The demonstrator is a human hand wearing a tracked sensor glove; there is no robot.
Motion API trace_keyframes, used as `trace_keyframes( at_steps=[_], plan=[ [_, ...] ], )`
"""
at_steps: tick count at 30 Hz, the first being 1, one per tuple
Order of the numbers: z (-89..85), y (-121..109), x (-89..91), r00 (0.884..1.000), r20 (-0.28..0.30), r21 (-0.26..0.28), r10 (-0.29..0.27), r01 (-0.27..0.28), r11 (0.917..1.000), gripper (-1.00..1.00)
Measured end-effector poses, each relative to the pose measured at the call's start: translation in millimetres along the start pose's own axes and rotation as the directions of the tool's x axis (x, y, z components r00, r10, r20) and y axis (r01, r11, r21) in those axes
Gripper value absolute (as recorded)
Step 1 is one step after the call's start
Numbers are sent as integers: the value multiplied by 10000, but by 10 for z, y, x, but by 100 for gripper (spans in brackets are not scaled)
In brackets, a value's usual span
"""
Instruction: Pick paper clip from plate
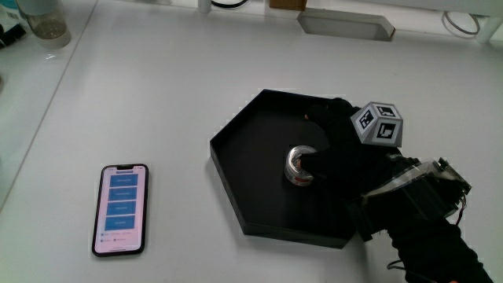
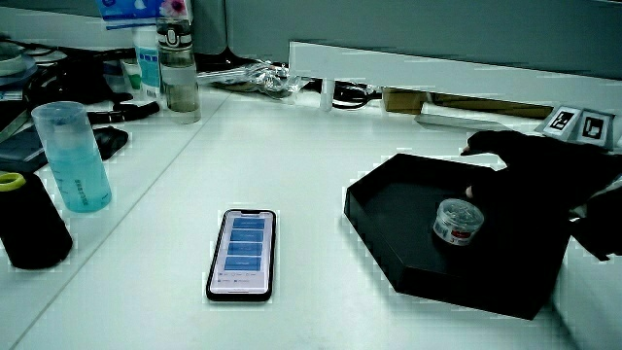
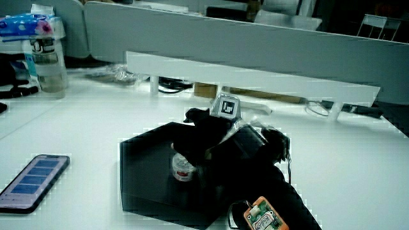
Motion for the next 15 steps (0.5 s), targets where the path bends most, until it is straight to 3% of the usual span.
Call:
trace_keyframes(
  at_steps=[7,12,15],
  plan=[
    [-169,74,-36,9974,707,-727,-160,211,9971,0],
    [-239,151,-105,9818,1849,-1347,-424,680,9885,0],
    [-263,172,-128,9759,2125,-1451,-487,808,9861,7]
  ],
)
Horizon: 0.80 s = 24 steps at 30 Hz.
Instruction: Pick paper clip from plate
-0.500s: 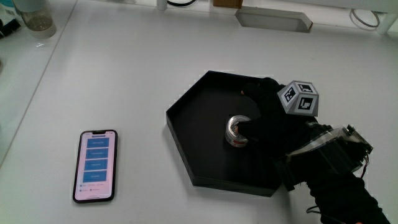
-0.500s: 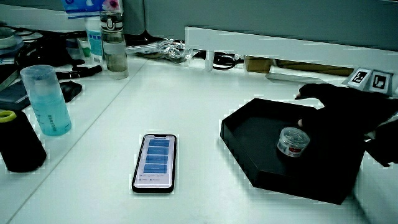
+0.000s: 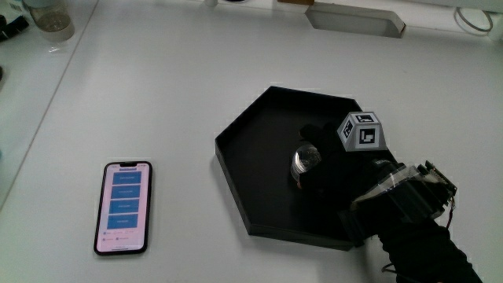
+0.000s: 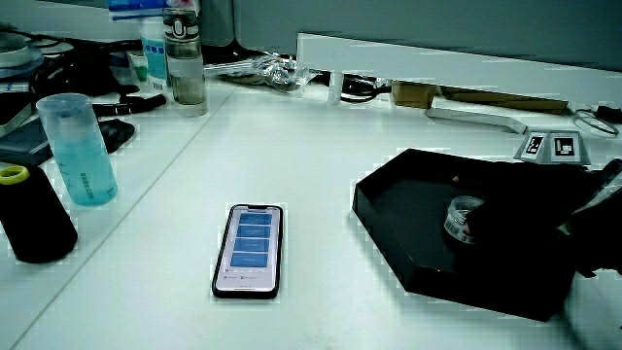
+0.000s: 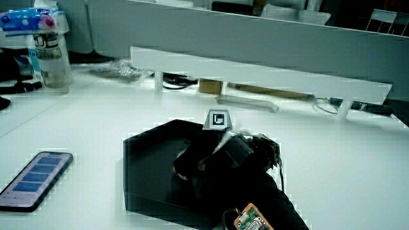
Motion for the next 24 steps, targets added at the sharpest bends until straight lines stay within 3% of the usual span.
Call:
trace_keyframes(
  at_steps=[3,4,5,6,14,17,19,21,24],
  plan=[
    [-28,17,-20,9992,-234,-14,331,-331,9994,27],
    [-54,46,-5,9991,-379,43,167,-165,9999,33],
    [-41,20,-15,9970,-659,320,415,-395,9987,40],
    [-42,32,-24,9992,-273,575,303,-287,9979,47],
    [-30,38,-33,9983,-493,906,309,-264,9955,100],
    [-39,46,-30,9982,-472,805,364,-325,9962,100],
    [-38,40,-15,9987,-427,1015,289,-244,9945,100],
    [-21,44,38,9951,-831,947,534,-454,9945,100],
    [88,-33,90,9939,-969,1563,535,-379,9870,100]
  ],
)
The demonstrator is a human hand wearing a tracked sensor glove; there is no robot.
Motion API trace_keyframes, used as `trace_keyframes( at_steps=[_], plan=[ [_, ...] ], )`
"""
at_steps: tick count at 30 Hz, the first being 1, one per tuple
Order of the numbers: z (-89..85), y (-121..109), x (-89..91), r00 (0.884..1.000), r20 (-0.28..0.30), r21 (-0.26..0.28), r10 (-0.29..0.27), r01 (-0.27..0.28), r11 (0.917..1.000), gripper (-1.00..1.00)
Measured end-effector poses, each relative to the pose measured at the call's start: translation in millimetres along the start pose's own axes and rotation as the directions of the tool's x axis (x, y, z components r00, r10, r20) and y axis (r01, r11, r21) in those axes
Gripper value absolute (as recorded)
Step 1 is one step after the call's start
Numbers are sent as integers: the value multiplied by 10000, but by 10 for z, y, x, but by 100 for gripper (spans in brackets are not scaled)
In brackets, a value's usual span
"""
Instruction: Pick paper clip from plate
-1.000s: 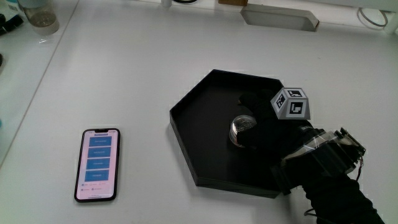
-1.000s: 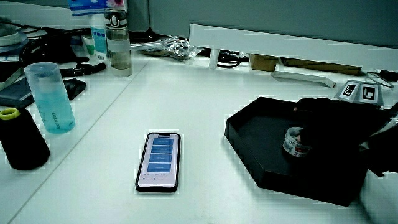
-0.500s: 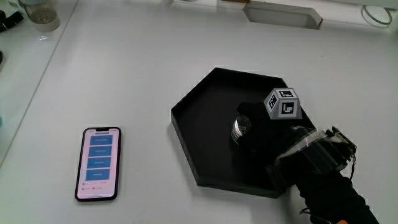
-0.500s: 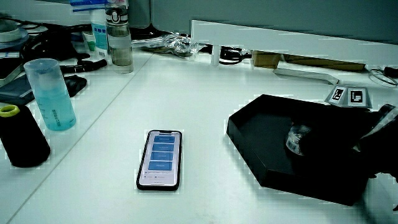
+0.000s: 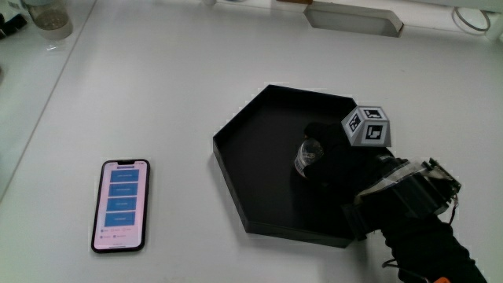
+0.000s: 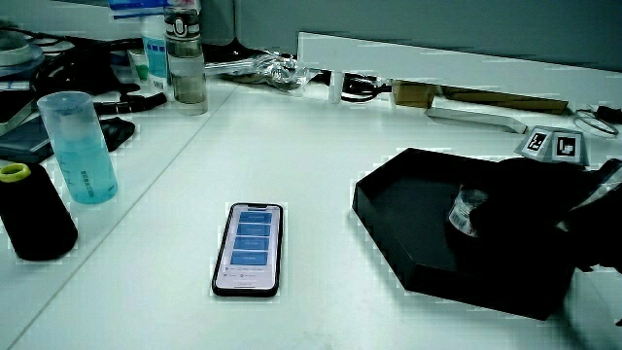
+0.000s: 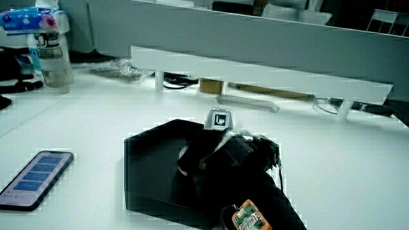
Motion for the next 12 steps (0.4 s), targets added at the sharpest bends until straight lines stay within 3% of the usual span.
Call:
trace_keyframes(
  at_steps=[2,4,5,6,9,12],
  plan=[
    [82,-36,27,9993,-305,-152,204,-209,9997,100],
    [146,-62,69,9996,-245,72,124,-122,9999,100],
    [167,-59,106,9996,-265,-24,-130,130,9999,100],
    [203,-82,117,9992,-391,-74,-16,13,10000,100],
    [257,-107,184,9987,-492,191,130,-120,9997,100],
    [290,-105,285,9992,-325,26,-237,238,9997,100]
  ],
)
